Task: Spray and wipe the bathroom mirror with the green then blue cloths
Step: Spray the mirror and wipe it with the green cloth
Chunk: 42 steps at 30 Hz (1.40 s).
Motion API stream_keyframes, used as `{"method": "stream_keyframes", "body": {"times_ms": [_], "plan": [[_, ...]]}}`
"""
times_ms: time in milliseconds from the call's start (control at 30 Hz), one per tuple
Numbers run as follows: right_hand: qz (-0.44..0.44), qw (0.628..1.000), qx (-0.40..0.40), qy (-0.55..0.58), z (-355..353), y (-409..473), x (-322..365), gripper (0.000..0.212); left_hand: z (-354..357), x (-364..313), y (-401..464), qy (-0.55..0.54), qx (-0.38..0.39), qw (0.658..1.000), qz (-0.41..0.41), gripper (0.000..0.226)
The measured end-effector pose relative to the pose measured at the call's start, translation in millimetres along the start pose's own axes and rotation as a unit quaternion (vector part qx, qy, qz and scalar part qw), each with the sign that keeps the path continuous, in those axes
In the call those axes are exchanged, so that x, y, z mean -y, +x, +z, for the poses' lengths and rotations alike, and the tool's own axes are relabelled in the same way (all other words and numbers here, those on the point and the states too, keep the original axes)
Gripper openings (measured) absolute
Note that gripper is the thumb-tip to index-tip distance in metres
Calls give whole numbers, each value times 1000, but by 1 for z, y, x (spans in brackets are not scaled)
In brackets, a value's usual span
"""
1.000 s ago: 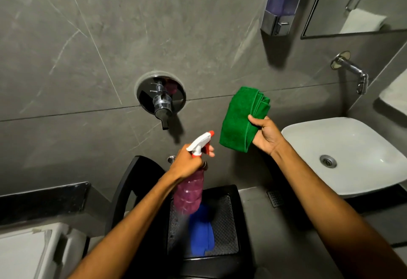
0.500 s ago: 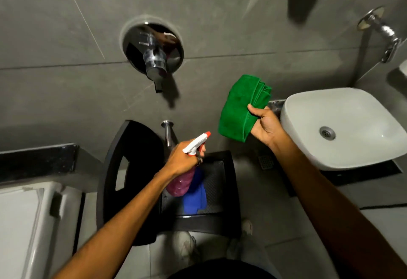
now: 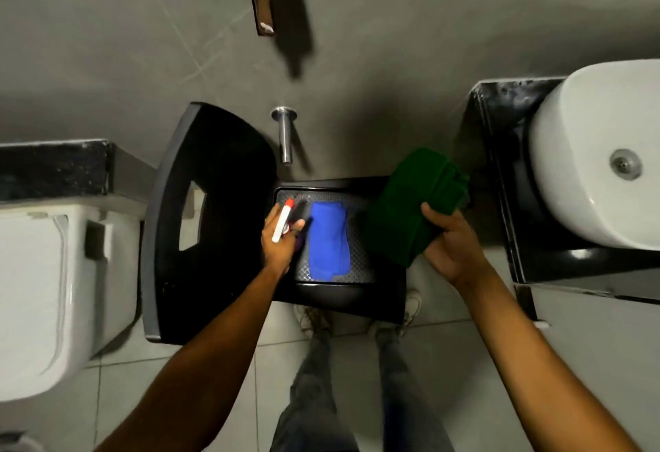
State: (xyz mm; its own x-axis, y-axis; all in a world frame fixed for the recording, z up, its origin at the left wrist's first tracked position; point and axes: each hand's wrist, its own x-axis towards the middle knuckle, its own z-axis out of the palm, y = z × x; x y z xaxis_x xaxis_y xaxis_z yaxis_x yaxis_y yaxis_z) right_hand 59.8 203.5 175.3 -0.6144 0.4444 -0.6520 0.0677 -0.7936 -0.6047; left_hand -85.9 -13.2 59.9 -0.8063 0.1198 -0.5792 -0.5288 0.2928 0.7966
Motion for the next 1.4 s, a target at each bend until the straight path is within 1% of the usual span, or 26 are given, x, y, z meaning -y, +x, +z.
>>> {"method": "stream_keyframes", "body": {"times_ms": [100,200,233,300,333,400,433,467,500,533,567,600,633,667,700,767,833,867,967,1033,1100,1133,1200,1267,1333,1400], "plan": [[23,1000,-10,-10,-10,2,-12,40,4,12,14,5,3,1000,1,66],[30,999,-12,-26,-11,3,-14,35,9,16,23,3,3,1000,0,79],[29,999,-14,-24,-11,3,-12,35,11,17,23,2,4,1000,-16,87],[23,999,-22,-14,-9,1,-6,40,14,16,16,13,-12,996,-91,98],[18,1000,-22,-10,-7,-2,-1,43,18,15,7,40,-30,990,-134,95],[15,1000,-21,0,1,-9,8,45,29,11,-18,125,-49,970,-202,70],[8,1000,-21,4,5,-13,19,44,42,3,-31,125,-46,967,-216,58],[4,1000,-14,13,8,-18,28,42,54,-10,-47,74,-17,971,-228,52],[-4,1000,-7,22,11,-22,41,40,68,-31,-58,-12,40,972,-231,51],[-11,999,6,33,13,-25,52,36,80,-55,-69,-80,129,961,-231,51],[-22,999,16,36,16,-30,65,34,91,-81,-76,-141,221,940,-219,52],[-34,998,31,42,20,-35,78,34,97,-110,-83,-165,299,918,-201,49],[-46,997,48,47,25,-38,93,35,103,-137,-87,-160,353,904,-178,43],[-51,995,62,63,28,-39,103,37,103,-157,-91,-130,386,900,-157,36],[-67,992,74,73,31,-45,128,42,110,-189,-101,-82,405,902,-125,30],[-90,986,102,93,33,-56,168,55,120,-240,-122,-17,413,908,-63,19],[-121,977,130,115,35,-68,205,71,132,-290,-150,0,423,906,-24,16],[-132,972,137,135,36,-72,216,74,138,-309,-165,-1,423,906,-15,15],[-190,950,122,217,48,-80,247,71,163,-359,-210,45,439,897,32,12],[-214,937,105,258,58,-86,275,70,182,-389,-238,99,434,890,96,9],[-236,922,90,294,66,-89,308,68,195,-424,-261,160,393,886,188,20],[-247,913,100,310,68,-91,324,71,199,-443,-271,211,366,873,244,30],[-284,890,132,331,76,-103,363,75,207,-488,-292,308,295,823,376,47],[-326,874,141,331,82,-117,404,74,213,-535,-311,359,197,753,515,58],[-378,857,148,317,91,-134,454,67,218,-588,-331,346,74,676,646,58],[-431,841,147,292,106,-157,509,52,222,-645,-350,298,-15,612,733,49]]}}
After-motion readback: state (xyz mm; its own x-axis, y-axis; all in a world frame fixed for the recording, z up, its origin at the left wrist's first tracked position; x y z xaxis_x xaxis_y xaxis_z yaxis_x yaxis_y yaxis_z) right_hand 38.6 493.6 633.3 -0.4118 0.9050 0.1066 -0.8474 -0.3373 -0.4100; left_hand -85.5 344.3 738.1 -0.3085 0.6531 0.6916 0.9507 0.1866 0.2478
